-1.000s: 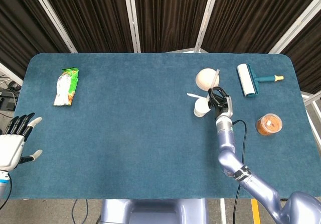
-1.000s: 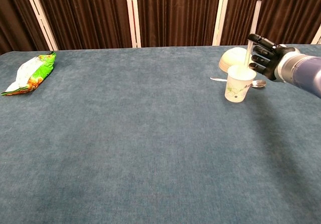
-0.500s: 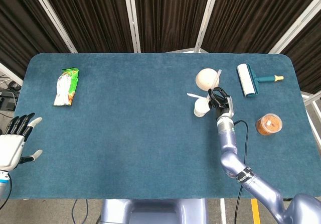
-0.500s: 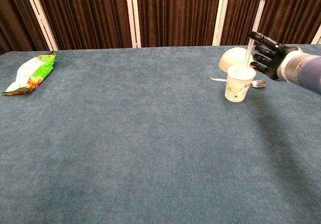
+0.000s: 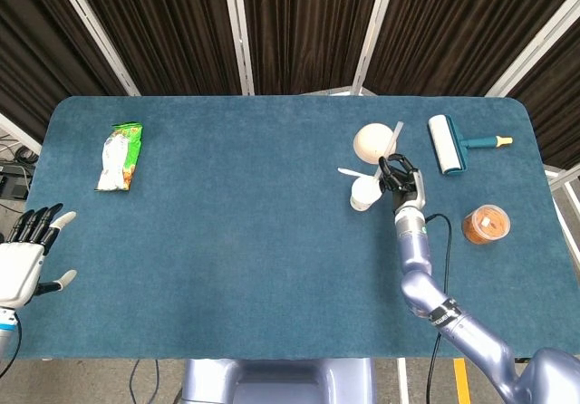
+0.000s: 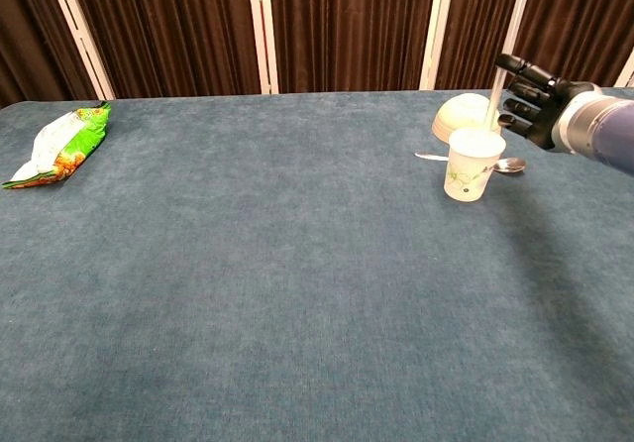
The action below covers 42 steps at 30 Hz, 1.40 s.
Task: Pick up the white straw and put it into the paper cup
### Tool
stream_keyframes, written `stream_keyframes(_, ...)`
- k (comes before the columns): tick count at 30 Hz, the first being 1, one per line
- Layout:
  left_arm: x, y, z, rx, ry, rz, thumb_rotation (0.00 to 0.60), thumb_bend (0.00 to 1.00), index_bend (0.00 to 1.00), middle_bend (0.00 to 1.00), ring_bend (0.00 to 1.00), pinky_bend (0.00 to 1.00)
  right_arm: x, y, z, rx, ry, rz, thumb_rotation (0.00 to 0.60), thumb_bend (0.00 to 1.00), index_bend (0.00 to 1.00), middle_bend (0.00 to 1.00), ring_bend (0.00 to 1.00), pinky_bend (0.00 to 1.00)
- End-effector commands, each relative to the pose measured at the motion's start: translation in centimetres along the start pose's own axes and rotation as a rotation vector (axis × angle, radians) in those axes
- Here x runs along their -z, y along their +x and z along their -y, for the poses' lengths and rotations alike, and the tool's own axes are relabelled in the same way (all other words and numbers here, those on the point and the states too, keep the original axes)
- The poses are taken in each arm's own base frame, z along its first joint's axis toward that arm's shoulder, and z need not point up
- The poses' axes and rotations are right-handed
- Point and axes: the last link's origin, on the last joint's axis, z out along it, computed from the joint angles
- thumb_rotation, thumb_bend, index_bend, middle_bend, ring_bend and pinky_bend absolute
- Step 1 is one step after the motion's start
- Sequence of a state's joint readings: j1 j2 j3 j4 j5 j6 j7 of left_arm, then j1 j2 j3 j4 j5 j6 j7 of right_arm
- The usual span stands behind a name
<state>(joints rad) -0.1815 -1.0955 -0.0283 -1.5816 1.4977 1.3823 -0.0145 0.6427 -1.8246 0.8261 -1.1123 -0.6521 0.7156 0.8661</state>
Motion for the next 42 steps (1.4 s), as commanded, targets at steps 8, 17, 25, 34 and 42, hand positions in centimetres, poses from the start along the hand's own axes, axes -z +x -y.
stream_keyframes(8,0.0,0.0,0.0,0.0,0.0,0.0,0.6,0.22,0.13,0.0,0.0,0.0,0.1,0.3,-0.2,0.004,-0.011,-0.013,0.6,0.23,0.56,1.0,0.92,0.81)
stream_keyframes(17,0.0,0.0,0.0,0.001,-0.001,0.0,0.6,0.22,0.13,0.0,0.0,0.0,0.2,0.4,-0.3,0.0,-0.011,-0.015,0.6,0.21,0.55,1.0,0.92,0.81)
stream_keyframes(25,0.0,0.0,0.0,0.005,-0.002,0.002,0.6,0.22,0.13,0.0,0.0,0.0,1.5,1.6,2.8,-0.015,0.112,-0.037,0.6,0.21,0.54,1.0,0.92,0.81)
stream_keyframes(34,0.1,0.0,0.0,-0.002,-0.009,0.001,0.6,0.22,0.13,0.0,0.0,0.0,6.0,6.2,9.0,0.14,0.239,-0.055,0.6,0.21,0.53,1.0,0.92,0.8)
stream_keyframes(42,0.1,0.0,0.0,-0.001,-0.014,0.0,0.6,0.22,0.13,0.0,0.0,0.0,12.2,9.5,12.0,0.506,0.235,0.017,0.6,0.2,0.36,0.38,0.27,0.32)
